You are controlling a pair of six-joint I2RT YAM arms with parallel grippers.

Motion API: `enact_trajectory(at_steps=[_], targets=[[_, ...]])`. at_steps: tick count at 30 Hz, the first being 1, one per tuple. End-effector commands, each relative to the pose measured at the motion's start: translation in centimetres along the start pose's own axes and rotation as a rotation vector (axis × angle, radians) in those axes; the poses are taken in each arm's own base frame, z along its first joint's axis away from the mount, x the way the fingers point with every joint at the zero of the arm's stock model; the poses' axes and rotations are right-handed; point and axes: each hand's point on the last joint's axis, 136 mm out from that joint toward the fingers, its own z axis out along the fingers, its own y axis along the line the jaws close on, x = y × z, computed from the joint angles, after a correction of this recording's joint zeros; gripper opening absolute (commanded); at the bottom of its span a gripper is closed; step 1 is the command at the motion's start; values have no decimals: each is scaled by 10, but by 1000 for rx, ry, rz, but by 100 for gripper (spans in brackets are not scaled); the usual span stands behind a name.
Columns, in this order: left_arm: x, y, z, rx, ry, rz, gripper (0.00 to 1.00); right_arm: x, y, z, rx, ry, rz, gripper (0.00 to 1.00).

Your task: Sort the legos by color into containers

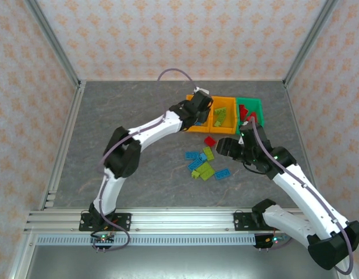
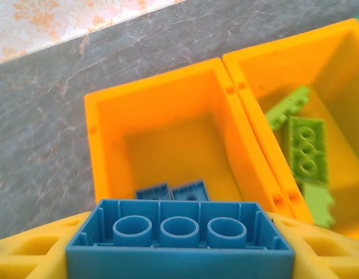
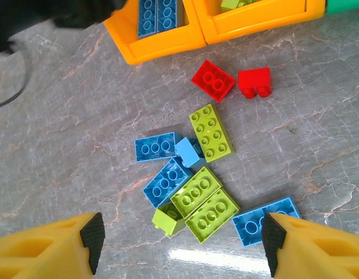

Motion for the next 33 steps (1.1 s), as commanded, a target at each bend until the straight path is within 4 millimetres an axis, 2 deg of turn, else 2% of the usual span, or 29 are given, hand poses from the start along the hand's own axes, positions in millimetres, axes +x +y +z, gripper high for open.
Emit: enact_trajectory(at_steps=[1,5,9,12,14,15,17,19,23,28,31,33], targets=[[-15,3,4,-39,6,87,67,0,-7,-1,18,-27,27,74],[-28,-2,-1,0,-9,74,83,6,-14,3,33,-19,52,74],[-39,1,-28,34,-48,44,86,14,-18,9,39,5,72,74],[-40,3,-69,102,-110,1,86,21,-23,10,57,29,91,74],[-38,5,-115,160,-180,-33,86,28,-32,11,91,45,116,73],[-32,5,-132,182,-207,-39,86,33,-36,12,104,61,118,73],[-8,5,-172,230,-253,-24,86,47,-48,15,152,109,112,73],[20,5,-203,264,-277,10,87,61,-60,20,207,157,114,73],[77,21,-241,288,-283,55,87,92,-73,41,257,234,198,75],[123,57,-257,246,-297,75,90,102,-79,59,356,222,328,79],[145,72,-252,207,-326,86,93,97,-73,69,398,217,383,81],[161,75,-245,200,-334,98,95,90,-71,76,408,193,407,83]])
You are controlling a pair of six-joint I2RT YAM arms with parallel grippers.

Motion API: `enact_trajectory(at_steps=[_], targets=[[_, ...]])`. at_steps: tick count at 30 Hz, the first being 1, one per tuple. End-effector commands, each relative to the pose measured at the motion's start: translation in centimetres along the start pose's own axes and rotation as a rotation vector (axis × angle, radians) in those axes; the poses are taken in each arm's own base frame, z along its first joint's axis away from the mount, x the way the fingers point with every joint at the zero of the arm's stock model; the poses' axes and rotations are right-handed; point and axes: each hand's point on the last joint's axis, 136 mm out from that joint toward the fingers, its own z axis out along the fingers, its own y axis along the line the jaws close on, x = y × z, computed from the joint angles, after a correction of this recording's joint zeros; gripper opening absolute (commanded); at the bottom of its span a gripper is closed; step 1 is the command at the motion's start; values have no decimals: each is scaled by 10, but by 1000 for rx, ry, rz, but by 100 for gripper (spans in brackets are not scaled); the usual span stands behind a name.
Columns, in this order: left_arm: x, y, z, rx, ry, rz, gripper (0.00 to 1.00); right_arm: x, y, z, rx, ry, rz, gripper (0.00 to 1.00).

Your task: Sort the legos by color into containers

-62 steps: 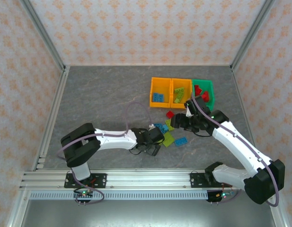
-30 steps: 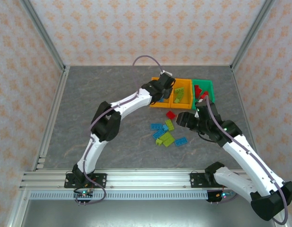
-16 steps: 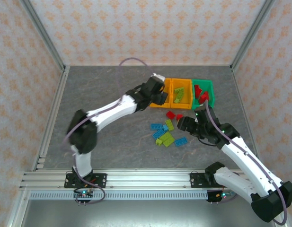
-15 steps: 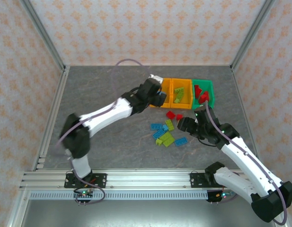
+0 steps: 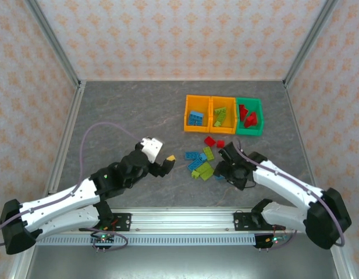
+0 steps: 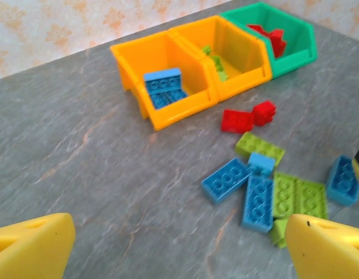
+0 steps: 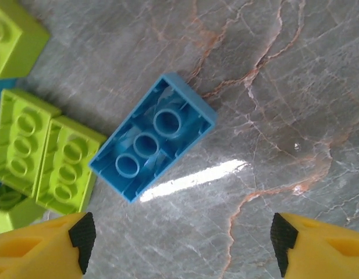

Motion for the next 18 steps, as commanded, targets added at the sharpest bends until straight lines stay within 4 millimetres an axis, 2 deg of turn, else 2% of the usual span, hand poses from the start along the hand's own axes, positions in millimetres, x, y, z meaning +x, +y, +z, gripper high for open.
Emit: enact_trajectory(at_steps=[1,4,6,9,13,18], targets=[[16,11,0,-50,-39,31,97,-23,18,-5,-19,-100,139,85],[31,15,0,-55,-45,52,100,-29,20,5,7,-121,191,87],[29,16,-3,-53,-54,53,100,-31,28,15,0,-112,192,88],[27,15,-7,-39,-81,34,100,-26,23,35,70,-76,211,84],[30,12,-8,-14,-88,15,100,-18,14,55,108,-44,266,70],[28,14,-8,-26,-83,17,100,-23,1,48,126,-97,293,47]])
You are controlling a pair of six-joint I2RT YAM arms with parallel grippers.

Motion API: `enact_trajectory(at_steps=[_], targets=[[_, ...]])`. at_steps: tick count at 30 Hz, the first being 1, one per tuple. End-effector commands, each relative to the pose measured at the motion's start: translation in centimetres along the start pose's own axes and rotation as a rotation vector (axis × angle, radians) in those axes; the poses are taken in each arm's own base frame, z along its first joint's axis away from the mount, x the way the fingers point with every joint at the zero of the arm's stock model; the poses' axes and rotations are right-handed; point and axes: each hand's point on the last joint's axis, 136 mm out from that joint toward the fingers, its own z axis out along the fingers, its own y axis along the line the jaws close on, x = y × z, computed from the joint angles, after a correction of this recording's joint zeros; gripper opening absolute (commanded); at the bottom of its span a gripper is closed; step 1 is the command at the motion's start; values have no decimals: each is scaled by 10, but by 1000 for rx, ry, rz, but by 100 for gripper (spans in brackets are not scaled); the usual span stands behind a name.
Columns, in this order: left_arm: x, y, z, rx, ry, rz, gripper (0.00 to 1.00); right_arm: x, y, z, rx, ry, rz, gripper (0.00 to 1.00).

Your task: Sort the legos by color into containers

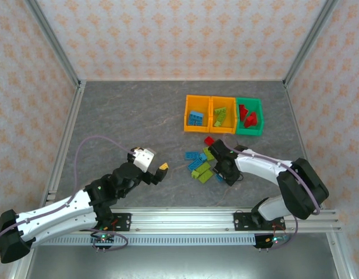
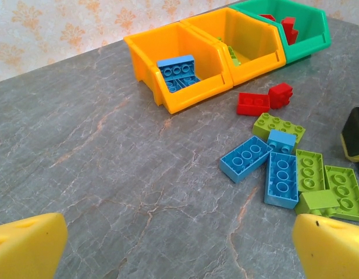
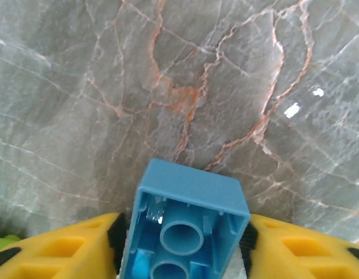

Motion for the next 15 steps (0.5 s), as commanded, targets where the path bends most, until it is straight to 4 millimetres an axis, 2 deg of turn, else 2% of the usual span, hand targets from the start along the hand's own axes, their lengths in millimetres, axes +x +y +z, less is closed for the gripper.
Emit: enact_trajectory(at_steps=[1,3,5,10,11,13,15], targets=[[-3,2,0,-15,-20,-7,100,-9,0,-1,-32,-62,46,42],[-2,4,0,-22,-21,-7,100,-16,4,-15,-78,-100,26,33],[-2,4,0,-26,-23,-8,100,-23,22,-33,-174,-138,-42,32],[-2,3,2,-25,-25,-3,100,-42,113,-112,-548,-306,-330,33],[-1,3,3,-26,-23,-1,100,-47,131,-135,-608,-362,-396,34],[3,3,6,-33,-7,12,100,-61,158,-160,-630,-474,-487,36],[5,4,8,-43,12,29,100,-88,173,-164,-534,-583,-473,36]])
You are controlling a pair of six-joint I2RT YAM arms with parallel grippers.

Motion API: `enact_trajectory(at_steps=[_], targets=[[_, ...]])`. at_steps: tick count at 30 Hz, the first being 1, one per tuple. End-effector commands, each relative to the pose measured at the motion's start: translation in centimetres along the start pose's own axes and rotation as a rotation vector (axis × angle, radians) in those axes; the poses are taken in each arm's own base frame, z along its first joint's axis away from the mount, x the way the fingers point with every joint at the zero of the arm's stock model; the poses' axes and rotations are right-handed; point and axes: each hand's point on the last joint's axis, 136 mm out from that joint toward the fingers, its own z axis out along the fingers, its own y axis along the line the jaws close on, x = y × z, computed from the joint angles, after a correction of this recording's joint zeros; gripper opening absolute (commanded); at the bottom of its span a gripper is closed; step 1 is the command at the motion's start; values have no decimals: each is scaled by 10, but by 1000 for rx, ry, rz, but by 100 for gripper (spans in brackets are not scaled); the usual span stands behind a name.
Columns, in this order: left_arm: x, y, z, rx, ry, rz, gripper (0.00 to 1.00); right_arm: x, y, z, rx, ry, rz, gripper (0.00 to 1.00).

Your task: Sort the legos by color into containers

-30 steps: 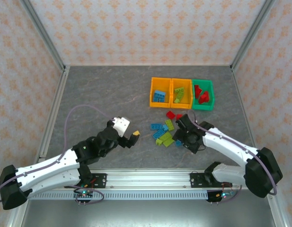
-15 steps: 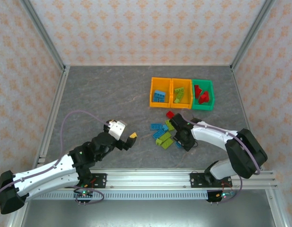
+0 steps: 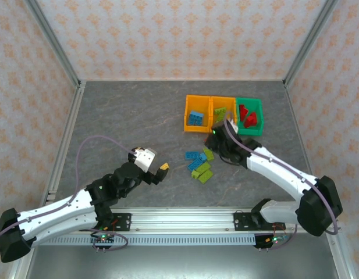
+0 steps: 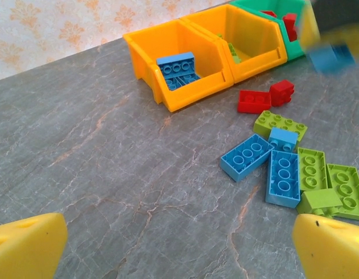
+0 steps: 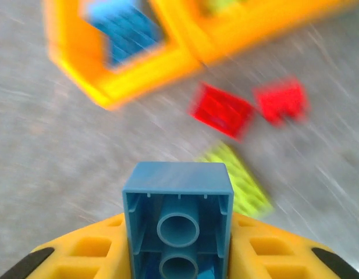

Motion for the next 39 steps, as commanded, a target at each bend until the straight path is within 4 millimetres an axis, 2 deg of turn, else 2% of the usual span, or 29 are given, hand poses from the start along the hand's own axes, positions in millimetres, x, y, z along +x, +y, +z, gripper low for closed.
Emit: enact_trajectory(at_steps=[1,2,5,7,9,11,13,16,19,23,25,28,31,33,36,39], targets=[[1,6,5,-46,6,27,100,-65,29,11,76,-212,-194,35],[2,6,5,-53,12,35,100,-74,34,18,103,-210,-216,35],[5,10,8,-80,29,55,100,-94,41,63,182,-140,-256,35],[6,9,10,-83,34,59,100,-105,39,94,215,-99,-249,34],[7,8,12,-79,38,63,100,-115,34,115,243,-82,-222,35],[8,7,14,-75,45,65,100,-119,36,133,240,-37,-198,37],[8,4,15,-65,52,69,100,-117,41,147,232,9,-185,44],[9,2,18,-58,59,71,100,-115,44,153,246,53,-180,57],[9,1,19,-59,62,68,100,-120,47,141,238,39,-172,62],[7,2,17,-59,55,57,100,-118,50,105,192,27,-159,63],[7,2,15,-54,48,51,100,-108,52,82,154,26,-173,64],[4,4,12,-57,36,42,100,-76,53,44,95,30,-250,65],[1,9,8,-75,25,39,100,-36,34,14,101,48,-343,67],[0,10,6,-80,15,33,100,-22,8,-2,158,37,-329,68],[-1,12,4,-83,1,24,100,-8,-30,-11,221,11,-243,70],[1,13,5,-90,-1,18,100,8,-41,-3,197,29,-207,72]])
